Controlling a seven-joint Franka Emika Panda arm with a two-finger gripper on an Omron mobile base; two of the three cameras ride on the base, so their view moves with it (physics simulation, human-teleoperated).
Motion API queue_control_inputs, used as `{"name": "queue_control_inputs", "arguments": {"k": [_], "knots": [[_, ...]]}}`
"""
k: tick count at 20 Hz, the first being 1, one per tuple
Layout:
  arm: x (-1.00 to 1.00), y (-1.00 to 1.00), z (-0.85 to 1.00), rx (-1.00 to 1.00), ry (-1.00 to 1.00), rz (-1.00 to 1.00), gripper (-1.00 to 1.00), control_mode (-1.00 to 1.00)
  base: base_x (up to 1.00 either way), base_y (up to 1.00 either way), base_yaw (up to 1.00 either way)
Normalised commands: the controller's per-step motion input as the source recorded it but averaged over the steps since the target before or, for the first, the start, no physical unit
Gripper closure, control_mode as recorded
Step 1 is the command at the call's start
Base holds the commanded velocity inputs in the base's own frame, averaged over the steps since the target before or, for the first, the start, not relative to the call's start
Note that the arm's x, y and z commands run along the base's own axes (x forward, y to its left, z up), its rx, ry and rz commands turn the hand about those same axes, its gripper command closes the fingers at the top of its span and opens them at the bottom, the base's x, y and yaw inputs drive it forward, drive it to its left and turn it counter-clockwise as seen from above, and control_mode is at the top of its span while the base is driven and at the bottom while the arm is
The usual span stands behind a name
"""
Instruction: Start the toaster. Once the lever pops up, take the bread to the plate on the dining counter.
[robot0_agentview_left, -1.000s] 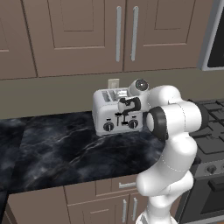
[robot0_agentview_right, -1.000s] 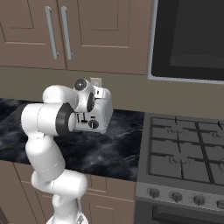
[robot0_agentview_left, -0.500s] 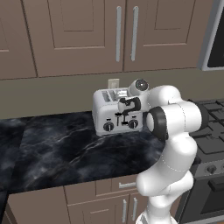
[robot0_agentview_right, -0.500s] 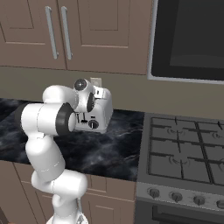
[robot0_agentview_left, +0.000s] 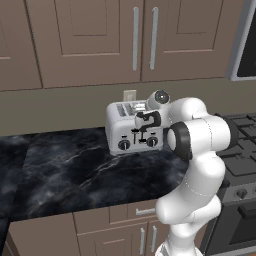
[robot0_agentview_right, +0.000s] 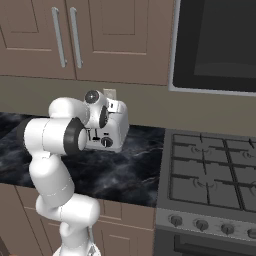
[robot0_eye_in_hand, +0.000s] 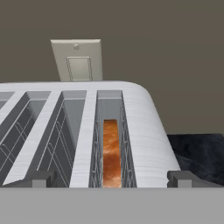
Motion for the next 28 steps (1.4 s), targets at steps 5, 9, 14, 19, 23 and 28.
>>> {"name": "queue_control_inputs", "arguments": {"k": [5, 9, 14, 19, 23, 28], "knots": [[0.0, 0.0, 0.0, 0.0, 0.0, 0.0, -1.0, -1.0, 0.0, 0.0, 0.0], [0.0, 0.0, 0.0, 0.0, 0.0, 0.0, -1.0, -1.0, 0.0, 0.0, 0.0], [0.0, 0.0, 0.0, 0.0, 0.0, 0.0, -1.0, -1.0, 0.0, 0.0, 0.0], [0.0, 0.0, 0.0, 0.0, 0.0, 0.0, -1.0, -1.0, 0.0, 0.0, 0.0], [0.0, 0.0, 0.0, 0.0, 0.0, 0.0, -1.0, -1.0, 0.0, 0.0, 0.0], [0.0, 0.0, 0.0, 0.0, 0.0, 0.0, -1.0, -1.0, 0.0, 0.0, 0.0]]}}
